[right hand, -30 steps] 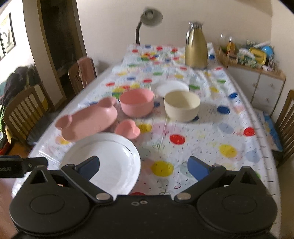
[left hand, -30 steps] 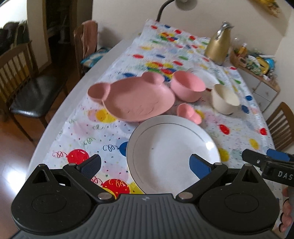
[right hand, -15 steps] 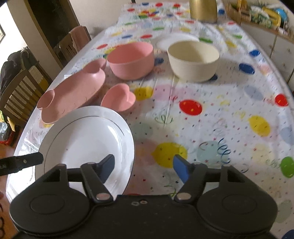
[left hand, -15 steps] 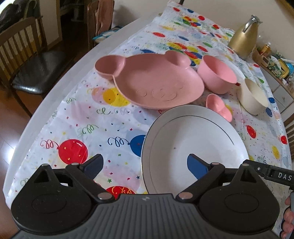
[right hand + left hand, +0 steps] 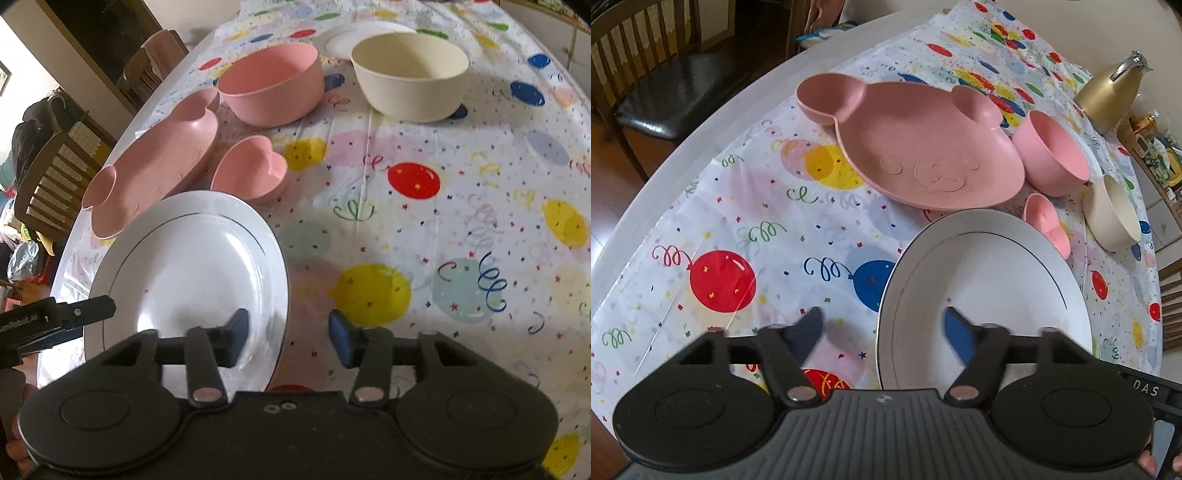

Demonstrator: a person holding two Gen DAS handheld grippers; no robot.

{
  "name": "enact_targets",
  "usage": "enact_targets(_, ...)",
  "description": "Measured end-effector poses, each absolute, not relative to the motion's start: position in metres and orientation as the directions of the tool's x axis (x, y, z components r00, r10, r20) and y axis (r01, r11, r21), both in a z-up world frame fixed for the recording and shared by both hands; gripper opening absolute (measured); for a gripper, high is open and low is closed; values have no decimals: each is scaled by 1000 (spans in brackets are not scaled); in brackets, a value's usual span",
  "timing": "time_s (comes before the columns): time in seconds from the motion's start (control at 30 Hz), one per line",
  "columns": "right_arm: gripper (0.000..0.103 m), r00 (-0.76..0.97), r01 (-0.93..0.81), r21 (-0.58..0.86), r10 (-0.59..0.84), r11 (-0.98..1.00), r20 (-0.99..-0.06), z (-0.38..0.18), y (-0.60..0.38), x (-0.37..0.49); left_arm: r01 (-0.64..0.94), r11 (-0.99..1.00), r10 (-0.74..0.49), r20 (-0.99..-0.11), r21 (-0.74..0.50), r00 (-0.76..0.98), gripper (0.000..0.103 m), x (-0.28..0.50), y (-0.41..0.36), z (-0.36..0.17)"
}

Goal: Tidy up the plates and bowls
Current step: 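Move both grippers to the large white plate rim and close on it, then lift the large white plate and carry it toward the tablecloth edge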

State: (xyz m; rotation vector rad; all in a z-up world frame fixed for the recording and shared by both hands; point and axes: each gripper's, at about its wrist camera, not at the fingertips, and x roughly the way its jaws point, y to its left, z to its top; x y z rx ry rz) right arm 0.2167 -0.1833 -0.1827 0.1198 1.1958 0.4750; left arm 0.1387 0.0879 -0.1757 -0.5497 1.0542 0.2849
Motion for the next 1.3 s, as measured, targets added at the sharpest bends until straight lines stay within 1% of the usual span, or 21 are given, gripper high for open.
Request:
enact_targets(0.1,32,277,-262,356,424,897,-863,-183,-187,217,-478,825,-44,-878,-301,477,51,140,90,-177)
enact_targets(0.13,26,273,-257,364,429,895,-861,-183,-188,217,-475,825,-51,-877,-307,478,45,140,90,-178)
enact_targets(0.17,23,268,-252,374,435,893,-859,-183,-189,218,-473,824,-57,-877,-311,478,40,141,91,-178)
enact_targets(0.2,22,265,-247,381,440,891,-858,-183,-190,218,-472,823,-62,-877,-315,477,38,142,91,-178)
enact_targets(0.27,19,262,-240,390,447,889,-855,-183,-191,218,-472,821,-71,-877,-322,475,29,143,92,-179)
enact_targets(0.37,13,260,-242,401,457,883,-851,-183,-190,217,-466,822,-86,-878,-329,470,21,145,90,-180)
enact_targets(0.4,12,260,-244,401,458,883,-850,-183,-189,218,-463,825,-85,-879,-326,469,20,146,89,-179)
enact_targets(0.47,7,257,-248,405,463,880,-848,-182,-188,217,-455,832,-81,-881,-318,467,19,147,87,-179)
enact_targets(0.73,7,277,-254,388,451,886,-849,-178,-188,213,-427,849,-88,-880,-311,467,18,144,82,-172)
enact_targets(0.9,5,304,-260,394,462,881,-833,-168,-207,205,-393,859,-116,-872,-329,477,18,139,68,-165)
enact_targets(1.07,5,335,-235,384,445,893,-830,-159,-238,192,-325,875,-172,-858,-359,485,18,137,41,-157)
enact_targets(1.3,6,388,-147,384,411,911,-825,-149,-297,170,-191,902,-258,-838,-387,481,18,146,-9,-148)
